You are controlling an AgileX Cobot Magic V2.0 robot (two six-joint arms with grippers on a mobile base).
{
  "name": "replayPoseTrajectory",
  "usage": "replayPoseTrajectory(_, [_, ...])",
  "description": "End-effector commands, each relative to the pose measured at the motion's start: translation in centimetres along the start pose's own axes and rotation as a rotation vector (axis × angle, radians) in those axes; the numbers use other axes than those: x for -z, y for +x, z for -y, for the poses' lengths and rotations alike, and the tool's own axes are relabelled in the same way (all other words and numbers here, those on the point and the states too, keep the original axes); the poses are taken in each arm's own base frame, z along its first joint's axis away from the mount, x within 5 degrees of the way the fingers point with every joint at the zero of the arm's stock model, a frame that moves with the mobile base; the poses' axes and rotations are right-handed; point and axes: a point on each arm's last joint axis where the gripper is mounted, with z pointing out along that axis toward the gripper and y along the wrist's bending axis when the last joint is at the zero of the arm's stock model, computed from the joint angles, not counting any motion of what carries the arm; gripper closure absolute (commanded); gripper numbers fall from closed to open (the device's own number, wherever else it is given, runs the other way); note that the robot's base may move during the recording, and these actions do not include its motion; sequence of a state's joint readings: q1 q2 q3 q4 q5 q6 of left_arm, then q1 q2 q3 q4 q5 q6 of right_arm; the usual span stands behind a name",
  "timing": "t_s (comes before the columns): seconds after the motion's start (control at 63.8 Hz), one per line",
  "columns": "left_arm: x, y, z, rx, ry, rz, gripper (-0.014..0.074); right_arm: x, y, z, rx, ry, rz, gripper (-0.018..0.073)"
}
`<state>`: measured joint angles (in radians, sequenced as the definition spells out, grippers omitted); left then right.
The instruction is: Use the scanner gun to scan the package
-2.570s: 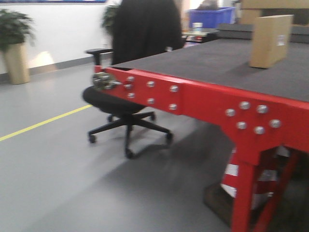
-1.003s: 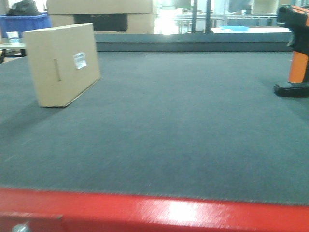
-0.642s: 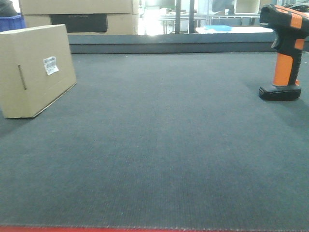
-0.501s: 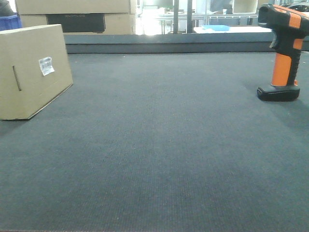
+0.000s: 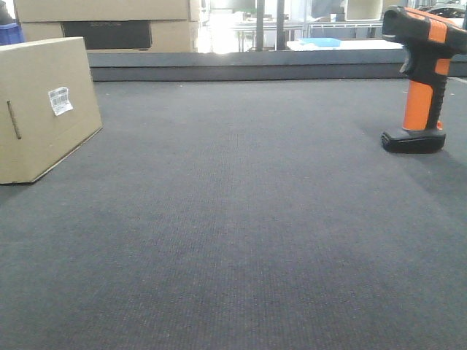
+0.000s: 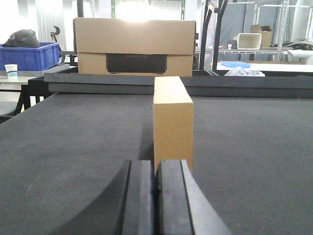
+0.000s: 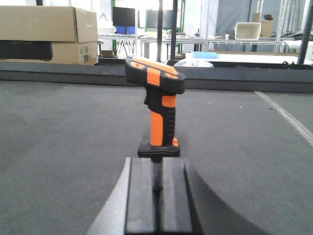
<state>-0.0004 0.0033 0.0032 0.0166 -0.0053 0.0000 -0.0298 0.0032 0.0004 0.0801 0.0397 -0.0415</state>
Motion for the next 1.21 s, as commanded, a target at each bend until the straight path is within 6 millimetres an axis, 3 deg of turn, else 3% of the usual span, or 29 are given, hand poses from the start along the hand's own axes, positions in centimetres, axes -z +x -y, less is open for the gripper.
replayPoseTrajectory(0.0, [0.0,-0.3,0.0,0.006,0.006,0.026,0.0708,0.0,-0.2,0.0,-0.007,-0.002,0.023,0.0721])
replayPoseTrajectory(0.971, [0.0,-0.3,0.0,0.038,0.003,0.014,0.0708,0.1,-0.8,0.0,-0.008,0.001,0.085,0.0721])
replayPoseTrajectory(1.191, [0.4,-5.7,0.0,0.042,0.008,-0.019,0.0708,0.1,-1.3,0.0,-0.008,0.003,0.141,0.0721])
